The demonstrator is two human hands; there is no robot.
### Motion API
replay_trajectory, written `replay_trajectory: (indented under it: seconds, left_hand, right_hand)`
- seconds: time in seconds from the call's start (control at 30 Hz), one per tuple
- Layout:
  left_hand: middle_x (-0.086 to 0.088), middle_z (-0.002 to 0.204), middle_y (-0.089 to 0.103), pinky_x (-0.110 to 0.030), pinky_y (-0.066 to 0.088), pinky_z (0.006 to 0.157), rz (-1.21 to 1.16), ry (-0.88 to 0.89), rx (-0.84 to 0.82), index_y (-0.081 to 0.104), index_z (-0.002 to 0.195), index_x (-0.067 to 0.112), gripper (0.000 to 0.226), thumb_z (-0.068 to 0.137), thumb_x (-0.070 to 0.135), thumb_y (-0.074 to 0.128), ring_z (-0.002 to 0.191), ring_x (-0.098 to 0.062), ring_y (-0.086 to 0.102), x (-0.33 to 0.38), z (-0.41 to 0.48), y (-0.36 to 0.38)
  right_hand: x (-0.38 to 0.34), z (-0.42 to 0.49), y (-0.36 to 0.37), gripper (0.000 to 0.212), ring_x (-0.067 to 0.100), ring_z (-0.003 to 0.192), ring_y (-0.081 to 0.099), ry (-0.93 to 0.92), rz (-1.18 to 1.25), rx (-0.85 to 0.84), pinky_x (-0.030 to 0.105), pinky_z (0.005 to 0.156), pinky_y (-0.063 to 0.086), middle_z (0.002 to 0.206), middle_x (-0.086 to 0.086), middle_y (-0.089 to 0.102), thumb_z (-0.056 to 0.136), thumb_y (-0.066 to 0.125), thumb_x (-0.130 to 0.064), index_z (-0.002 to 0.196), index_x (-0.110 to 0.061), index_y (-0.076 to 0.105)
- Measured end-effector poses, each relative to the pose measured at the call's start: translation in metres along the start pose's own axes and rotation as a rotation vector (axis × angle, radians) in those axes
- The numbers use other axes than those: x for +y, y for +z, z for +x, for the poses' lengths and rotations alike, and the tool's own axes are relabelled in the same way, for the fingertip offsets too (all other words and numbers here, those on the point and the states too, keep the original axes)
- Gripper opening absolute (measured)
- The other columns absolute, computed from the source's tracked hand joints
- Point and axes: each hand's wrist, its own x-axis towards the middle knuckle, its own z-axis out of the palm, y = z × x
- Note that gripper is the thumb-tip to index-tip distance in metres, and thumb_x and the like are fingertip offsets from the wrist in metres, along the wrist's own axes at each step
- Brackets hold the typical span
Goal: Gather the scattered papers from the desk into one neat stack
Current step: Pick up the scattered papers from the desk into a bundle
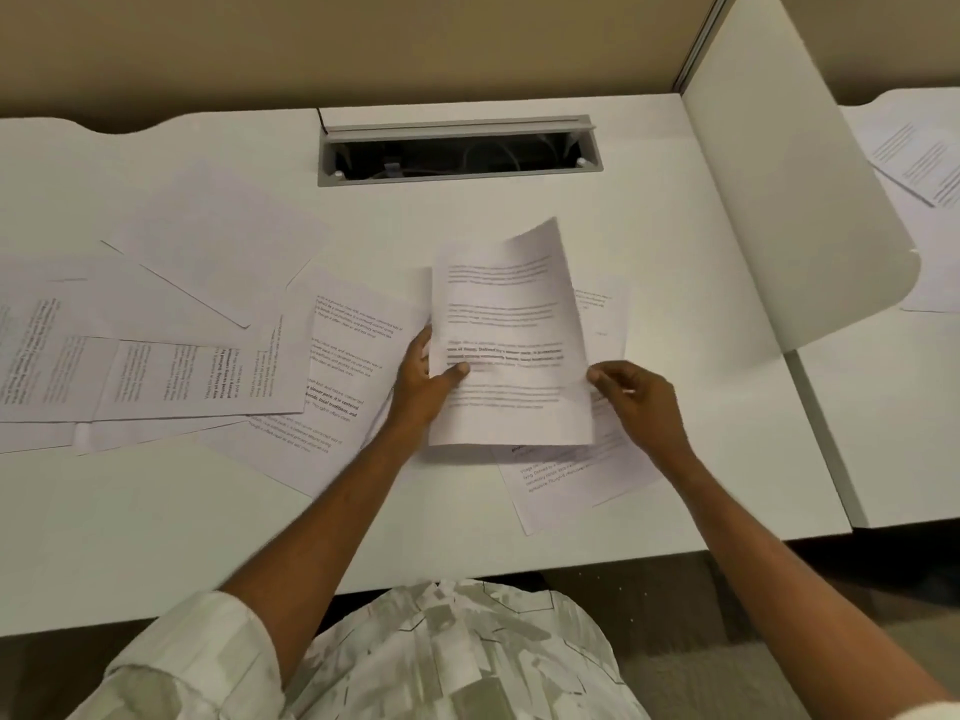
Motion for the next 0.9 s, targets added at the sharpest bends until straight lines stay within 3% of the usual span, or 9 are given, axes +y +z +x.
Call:
replay_trajectory:
  seconds: [0.07, 0.13, 0.2, 0.23, 0.33, 0.43, 0.57, 0.73, 0.9]
  left_hand:
    - [-0.008, 0.151, 0.051, -0.022, 0.053, 0.098, -0.009, 0.029, 0.048, 0.041, 0.151, 0.022, 0.074, 0.089, 0.009, 0.078, 0.125, -0.013, 0.059, -0.006, -0.003, -0.015]
    - [-0.010, 0.151, 0.052, -0.035, 0.053, 0.105, 0.000, 0.035, 0.073, 0.042, 0.149, 0.023, 0.072, 0.089, 0.008, 0.078, 0.130, -0.020, 0.057, -0.014, -0.006, -0.030]
    - [-0.009, 0.148, 0.054, -0.029, 0.057, 0.095, -0.018, 0.029, 0.081, 0.043, 0.147, 0.024, 0.071, 0.088, 0.006, 0.078, 0.123, -0.019, 0.061, -0.019, -0.009, -0.043]
    - [-0.008, 0.147, 0.056, -0.025, 0.058, 0.090, -0.035, 0.026, 0.086, 0.043, 0.146, 0.025, 0.071, 0.087, 0.004, 0.078, 0.120, -0.018, 0.062, -0.022, -0.010, -0.050]
    - [-0.004, 0.141, 0.061, -0.031, 0.059, 0.089, -0.068, 0.016, 0.110, 0.045, 0.144, 0.027, 0.071, 0.086, 0.002, 0.078, 0.118, -0.018, 0.065, -0.027, -0.015, -0.068]
    - [0.004, 0.129, 0.067, -0.023, 0.061, 0.078, -0.113, -0.012, 0.143, 0.047, 0.139, 0.031, 0.069, 0.086, 0.002, 0.078, 0.106, -0.006, 0.070, -0.033, -0.017, -0.084]
    - [0.016, 0.116, 0.070, -0.030, 0.062, 0.082, -0.064, -0.036, 0.158, 0.049, 0.135, 0.030, 0.063, 0.085, 0.006, 0.080, 0.099, -0.007, 0.072, -0.035, -0.019, -0.097]
    - [0.002, 0.129, 0.061, -0.031, 0.054, 0.087, 0.009, -0.052, 0.130, 0.043, 0.144, 0.025, 0.068, 0.089, 0.000, 0.074, 0.112, -0.020, 0.063, -0.035, -0.019, -0.100]
    - [0.006, 0.129, 0.057, -0.015, 0.050, 0.072, 0.087, -0.041, 0.141, 0.041, 0.147, 0.028, 0.069, 0.091, -0.001, 0.068, 0.101, -0.005, 0.062, -0.034, -0.020, -0.098]
  right_hand:
    - [0.003, 0.003, -0.002, 0.037, 0.023, 0.110, 0.070, -0.027, -0.178, 0.163, 0.040, 0.098, 0.056, 0.119, 0.003, 0.074, 0.092, 0.079, -0.035, 0.121, -0.012, 0.073]
    - [0.006, 0.008, -0.001, 0.072, 0.033, 0.125, 0.057, 0.090, -0.337, 0.132, 0.042, 0.107, 0.044, 0.139, 0.014, 0.059, 0.081, 0.089, -0.038, 0.139, -0.007, 0.060]
    - [0.007, 0.010, 0.003, 0.091, 0.039, 0.128, 0.053, 0.155, -0.372, 0.067, 0.045, 0.111, 0.042, 0.144, 0.019, 0.049, 0.074, 0.095, -0.035, 0.147, -0.003, 0.051]
    - [0.007, 0.011, 0.005, 0.091, 0.039, 0.124, 0.056, 0.159, -0.331, 0.066, 0.047, 0.109, 0.045, 0.142, 0.020, 0.049, 0.074, 0.095, -0.032, 0.147, -0.003, 0.050]
    - [0.005, 0.019, 0.002, 0.074, 0.037, 0.117, 0.064, 0.219, -0.222, 0.088, 0.041, 0.097, 0.050, 0.130, 0.020, 0.064, 0.079, 0.092, -0.025, 0.139, -0.004, 0.053]
    - [0.003, 0.029, -0.006, 0.055, 0.037, 0.113, 0.069, 0.290, -0.181, 0.113, 0.034, 0.087, 0.049, 0.125, 0.018, 0.072, 0.087, 0.085, -0.023, 0.132, -0.004, 0.060]
    - [0.001, 0.036, -0.013, 0.033, 0.038, 0.108, 0.070, 0.294, -0.181, 0.173, 0.036, 0.084, 0.051, 0.118, 0.017, 0.075, 0.097, 0.072, -0.029, 0.117, -0.003, 0.070]
    - [-0.008, 0.039, -0.021, 0.031, 0.038, 0.108, 0.069, 0.235, -0.104, 0.218, 0.033, 0.082, 0.045, 0.117, 0.018, 0.075, 0.104, 0.062, -0.029, 0.118, -0.002, 0.071]
    - [-0.021, 0.038, -0.042, 0.037, 0.037, 0.115, 0.070, 0.150, 0.104, 0.201, 0.038, 0.089, 0.055, 0.123, 0.016, 0.073, 0.106, 0.061, -0.026, 0.131, 0.001, 0.066]
